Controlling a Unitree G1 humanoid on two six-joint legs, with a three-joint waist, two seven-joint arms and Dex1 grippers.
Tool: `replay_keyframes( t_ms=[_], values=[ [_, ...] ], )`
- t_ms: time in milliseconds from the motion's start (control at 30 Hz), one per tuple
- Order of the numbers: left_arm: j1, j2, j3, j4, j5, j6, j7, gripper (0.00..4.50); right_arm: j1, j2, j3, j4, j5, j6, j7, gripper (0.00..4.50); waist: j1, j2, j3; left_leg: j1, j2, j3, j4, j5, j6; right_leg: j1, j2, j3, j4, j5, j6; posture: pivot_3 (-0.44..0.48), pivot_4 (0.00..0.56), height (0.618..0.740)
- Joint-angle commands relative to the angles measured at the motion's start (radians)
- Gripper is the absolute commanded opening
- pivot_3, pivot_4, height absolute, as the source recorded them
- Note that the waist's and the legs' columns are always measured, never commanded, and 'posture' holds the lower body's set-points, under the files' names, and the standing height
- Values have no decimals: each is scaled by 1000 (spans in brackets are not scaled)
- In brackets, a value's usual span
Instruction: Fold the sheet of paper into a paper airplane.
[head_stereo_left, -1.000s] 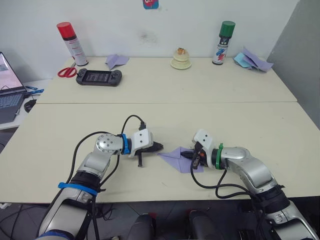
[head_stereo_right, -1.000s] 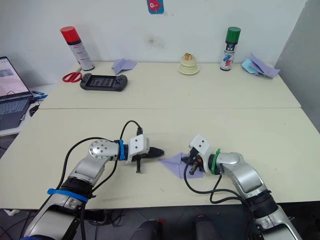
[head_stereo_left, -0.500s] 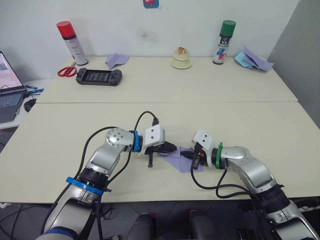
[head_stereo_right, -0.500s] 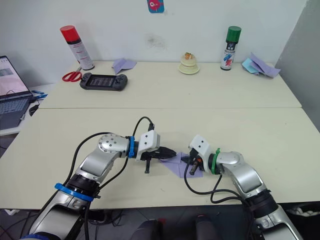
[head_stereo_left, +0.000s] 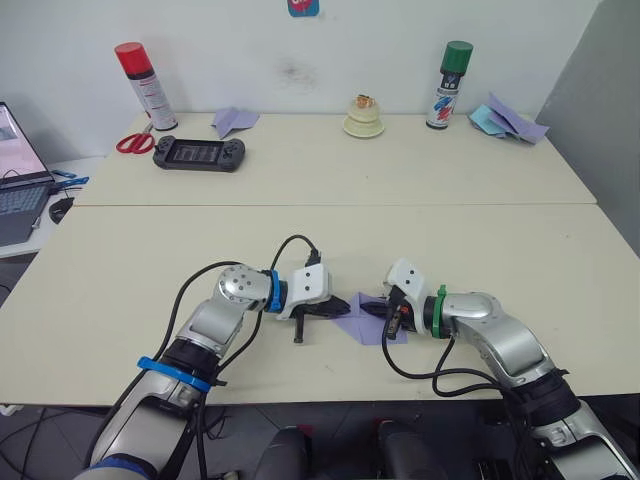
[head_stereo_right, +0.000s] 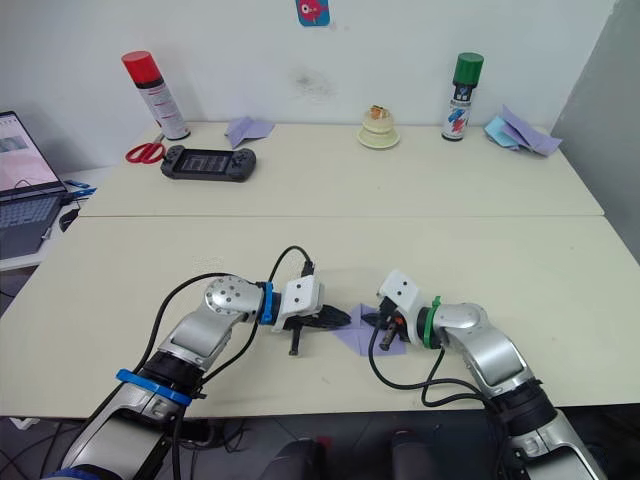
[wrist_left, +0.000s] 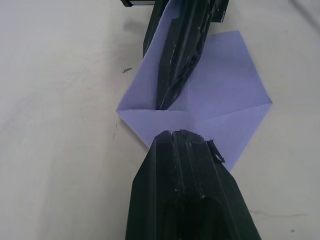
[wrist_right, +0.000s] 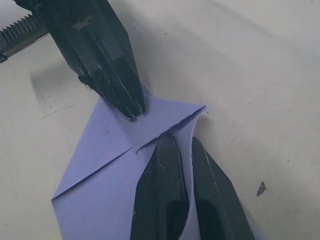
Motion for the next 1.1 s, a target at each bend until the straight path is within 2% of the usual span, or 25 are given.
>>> replay_keyframes(
  t_ms=[33,200,233,300,400,533,733,833,900,1067,1100],
  values=[
    [19,1,-31,47,42,-19,-1,0,6,-10,9,8,-21,24,-10,50,0,0,0,0,0,0,0,0,0,0,0,0,0,0,0,0,150,722],
    [16,-10,-40,96,60,-49,10,0,8,-4,-18,-1,-4,49,-24,50,2,0,-1,0,0,0,0,0,0,1,0,0,0,0,0,0,150,722],
    [15,-12,-41,105,63,-54,11,0,10,-8,-27,-8,0,55,-24,203,4,0,-1,1,0,0,0,0,0,1,0,0,0,0,0,0,150,722],
    [13,-15,-45,122,71,-66,13,0,16,-22,-63,-30,14,71,-28,631,9,0,-1,1,0,0,0,0,0,1,0,0,0,0,0,0,150,722],
    [13,-19,-50,134,77,-76,17,0,26,-37,-113,-63,41,99,-35,1615,19,0,-1,0,-1,0,0,0,0,1,-1,0,0,0,0,0,150,722],
    [20,-26,-58,142,83,-86,25,0,51,-67,-252,-139,126,112,-25,3087,21,0,-1,0,-1,0,1,0,0,1,-1,0,0,0,0,0,150,722],
    [30,-27,-62,140,85,-92,28,0,143,-73,-404,-271,192,-12,-30,3087,21,0,-1,0,-1,0,0,0,0,1,-1,-1,0,0,0,0,150,722],
    [30,-30,-66,142,89,-95,30,0,223,-43,-362,-394,179,-85,-51,2487,21,0,-1,0,-1,0,0,0,0,1,-1,0,0,0,0,0,150,722],
    [28,-35,-67,145,90,-96,34,0,256,-43,-304,-425,139,-113,-63,1825,21,1,-2,0,-1,0,0,0,0,1,-1,0,0,0,0,0,150,722],
    [25,-45,-75,143,95,-99,41,0,282,-17,-97,-383,-8,-163,-119,43,21,0,-2,0,-1,0,1,0,0,2,-1,0,-1,0,1,0,150,722],
    [26,-45,-77,142,96,-102,42,0,276,-6,-75,-361,-26,-171,-131,43,21,0,-2,0,-1,0,1,0,0,2,-1,0,-1,0,0,0,150,722]
  ],
)
